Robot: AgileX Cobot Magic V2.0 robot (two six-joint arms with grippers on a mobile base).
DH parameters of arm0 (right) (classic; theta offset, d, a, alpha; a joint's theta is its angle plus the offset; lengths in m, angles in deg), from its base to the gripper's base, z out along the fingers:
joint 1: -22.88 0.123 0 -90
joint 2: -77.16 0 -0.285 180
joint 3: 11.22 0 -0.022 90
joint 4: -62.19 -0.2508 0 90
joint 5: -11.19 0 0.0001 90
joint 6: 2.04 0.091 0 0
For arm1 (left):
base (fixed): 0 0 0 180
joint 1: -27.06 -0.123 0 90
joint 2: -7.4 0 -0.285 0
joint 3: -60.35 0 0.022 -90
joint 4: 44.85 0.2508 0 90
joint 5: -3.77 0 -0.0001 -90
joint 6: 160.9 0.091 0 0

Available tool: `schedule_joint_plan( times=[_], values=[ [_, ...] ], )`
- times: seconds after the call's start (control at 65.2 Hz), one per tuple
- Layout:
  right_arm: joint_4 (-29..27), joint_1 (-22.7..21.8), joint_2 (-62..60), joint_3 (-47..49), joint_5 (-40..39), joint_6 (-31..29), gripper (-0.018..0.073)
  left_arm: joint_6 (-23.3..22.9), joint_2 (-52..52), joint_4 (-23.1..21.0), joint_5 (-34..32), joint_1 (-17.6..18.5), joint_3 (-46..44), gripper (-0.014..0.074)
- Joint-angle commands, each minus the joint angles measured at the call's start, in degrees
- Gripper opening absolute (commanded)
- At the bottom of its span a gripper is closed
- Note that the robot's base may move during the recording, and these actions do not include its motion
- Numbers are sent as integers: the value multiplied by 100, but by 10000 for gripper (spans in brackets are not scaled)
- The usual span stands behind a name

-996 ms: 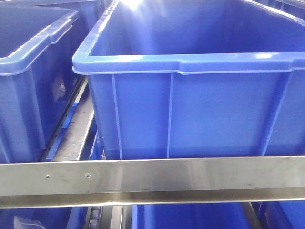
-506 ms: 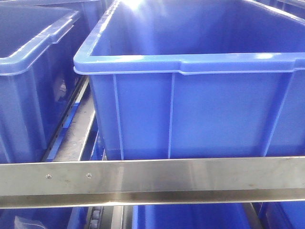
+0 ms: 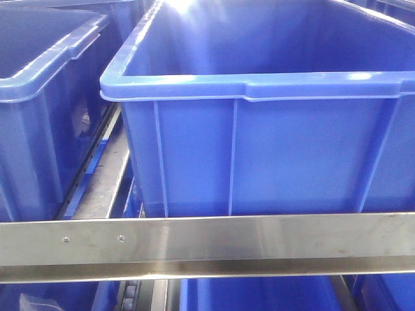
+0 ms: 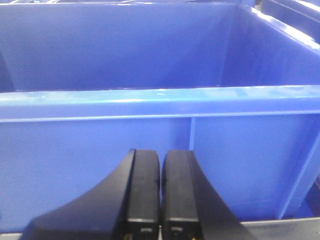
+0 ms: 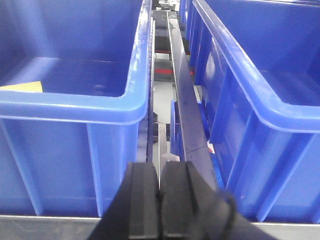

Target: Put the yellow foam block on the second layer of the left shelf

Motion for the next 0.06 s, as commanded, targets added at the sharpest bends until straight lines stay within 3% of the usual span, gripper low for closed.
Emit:
schedule_joint_plan(
  times=[0.0, 0.046],
  values=[
    [52, -33, -113, 127, -445, -29, 55, -22, -77, -18, -490, 40, 148, 136],
    [52, -33, -113, 127, -445, -29, 55, -22, -77, -18, -490, 40, 148, 136]
  ],
)
